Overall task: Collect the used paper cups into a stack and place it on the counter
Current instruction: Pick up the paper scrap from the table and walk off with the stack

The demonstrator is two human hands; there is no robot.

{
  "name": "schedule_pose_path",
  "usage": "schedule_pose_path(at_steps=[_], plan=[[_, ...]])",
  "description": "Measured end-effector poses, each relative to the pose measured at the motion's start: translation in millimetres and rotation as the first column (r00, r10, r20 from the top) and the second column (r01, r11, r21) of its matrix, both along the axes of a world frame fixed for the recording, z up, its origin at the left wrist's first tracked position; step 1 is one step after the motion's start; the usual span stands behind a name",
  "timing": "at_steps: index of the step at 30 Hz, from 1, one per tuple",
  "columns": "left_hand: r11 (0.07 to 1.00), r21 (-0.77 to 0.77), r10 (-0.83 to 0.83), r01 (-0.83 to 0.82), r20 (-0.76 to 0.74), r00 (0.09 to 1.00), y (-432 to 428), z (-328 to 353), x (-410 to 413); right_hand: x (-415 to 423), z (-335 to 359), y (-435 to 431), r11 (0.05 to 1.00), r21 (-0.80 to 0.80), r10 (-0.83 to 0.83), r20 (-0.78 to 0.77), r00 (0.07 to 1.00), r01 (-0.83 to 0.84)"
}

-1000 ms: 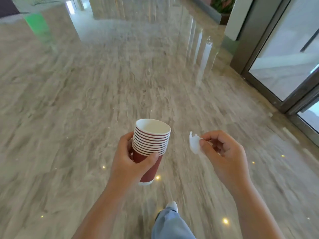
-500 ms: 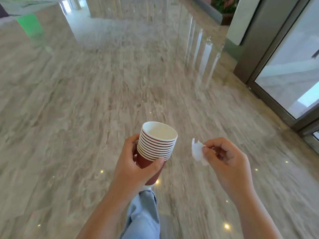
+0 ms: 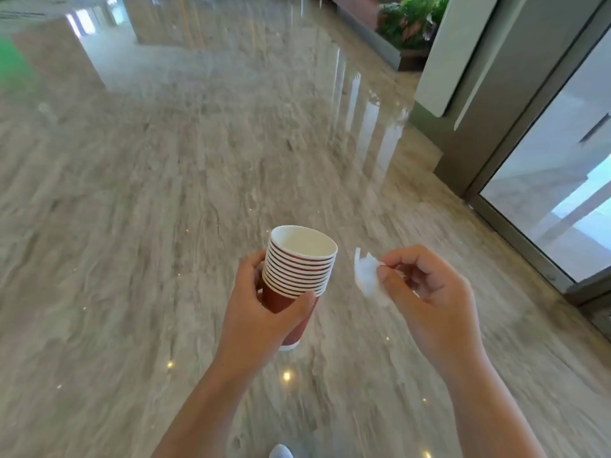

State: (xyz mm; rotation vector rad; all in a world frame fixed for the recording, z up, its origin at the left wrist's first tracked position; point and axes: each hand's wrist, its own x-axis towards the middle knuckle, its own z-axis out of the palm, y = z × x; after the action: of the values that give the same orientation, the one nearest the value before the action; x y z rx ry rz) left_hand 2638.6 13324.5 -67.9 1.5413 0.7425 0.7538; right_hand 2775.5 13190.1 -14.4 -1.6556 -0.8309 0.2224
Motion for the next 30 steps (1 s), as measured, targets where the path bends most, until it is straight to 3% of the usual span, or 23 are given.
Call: schedule_pose_path(at_steps=[8, 20, 30], plan=[[0.995, -0.046, -0.089, 0.088, -0.037, 0.995, 97, -13, 142, 140, -31, 85, 0.991, -0.05, -0.128, -0.107, 0.986, 0.124], [0.993, 0.022, -0.117, 0.117, 0.01, 0.993, 238, 10, 425, 420, -19, 208, 0.982, -0.05, -0.186, -0.075, 0.98, 0.183], [0.994, -0.029, -0.107, 0.107, -0.004, 0.994, 356, -7, 569, 567, -33, 328, 0.98, -0.068, -0.194, -0.188, 0.963, 0.185]])
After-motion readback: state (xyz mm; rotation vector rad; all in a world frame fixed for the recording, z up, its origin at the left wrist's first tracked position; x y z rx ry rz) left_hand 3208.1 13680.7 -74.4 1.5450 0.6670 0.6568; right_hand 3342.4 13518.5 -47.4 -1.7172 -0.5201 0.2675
